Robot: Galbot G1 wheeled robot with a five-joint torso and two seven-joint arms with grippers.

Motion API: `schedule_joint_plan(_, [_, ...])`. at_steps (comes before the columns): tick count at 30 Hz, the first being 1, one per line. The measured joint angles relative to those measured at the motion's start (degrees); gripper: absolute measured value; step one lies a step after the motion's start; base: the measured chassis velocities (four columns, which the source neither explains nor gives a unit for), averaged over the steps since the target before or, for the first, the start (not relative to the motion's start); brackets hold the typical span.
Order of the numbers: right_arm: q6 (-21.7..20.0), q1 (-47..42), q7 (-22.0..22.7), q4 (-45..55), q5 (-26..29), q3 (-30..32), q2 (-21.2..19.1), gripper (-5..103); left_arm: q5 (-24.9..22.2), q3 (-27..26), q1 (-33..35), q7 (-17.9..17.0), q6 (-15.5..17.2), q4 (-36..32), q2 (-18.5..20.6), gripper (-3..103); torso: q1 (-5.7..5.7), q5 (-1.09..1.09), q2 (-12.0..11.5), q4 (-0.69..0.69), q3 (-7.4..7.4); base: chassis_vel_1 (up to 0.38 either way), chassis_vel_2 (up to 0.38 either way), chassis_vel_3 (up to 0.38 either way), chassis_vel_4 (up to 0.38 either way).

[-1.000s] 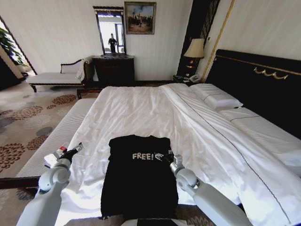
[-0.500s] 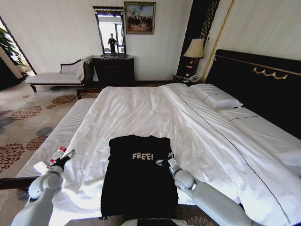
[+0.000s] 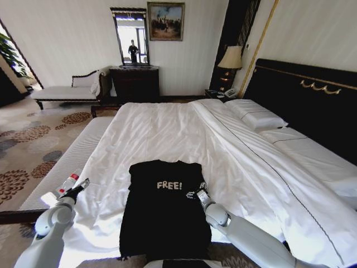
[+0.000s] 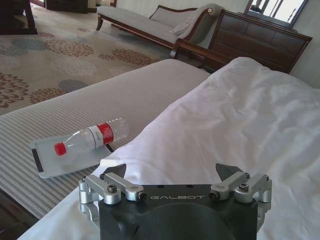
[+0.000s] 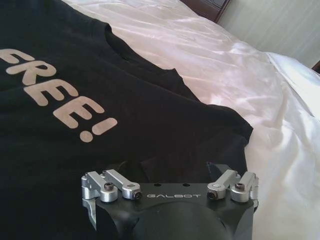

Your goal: Fold the clothes on the bed.

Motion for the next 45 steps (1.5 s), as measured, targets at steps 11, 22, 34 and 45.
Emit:
schedule_joint_plan(11, [-1.29,-0.45,3.57,0.95,2.54,0.19,-0.12,49,-1.37,0.05,-0.01,-0.19,0.07,0.0,-0.18,100,0.0,0.0,0.0,0.0,0.0,0.0,0.0,0.0,0.0])
schedule_joint_plan(22, [0.72,-0.92,3.78,2.18,3.9,2.21,-0.04,3,-1.36,0.13,0.55,-0.51,0.07,-0.94,-0.59,100,0.0,0.0,0.0,0.0,0.0,0.0,0.0,0.0,0.0])
schedule_joint_plan(34, [-0.57,1.62,3.89,5.0,9.82,9.62,-1.78,0,-1.36,0.01,1.3,-0.65,0.07,-2.78,-0.8,100,0.0,0.0,0.0,0.0,0.0,0.0,0.0,0.0,0.0])
schedule_joint_plan(45, [-1.59,-0.73,4.27,8.66,12.67,15.57,-4.88,0,-1.41,-0.51,2.2,-0.69,0.08,-4.36,-0.75,100,0.0,0.0,0.0,0.0,0.0,0.0,0.0,0.0,0.0])
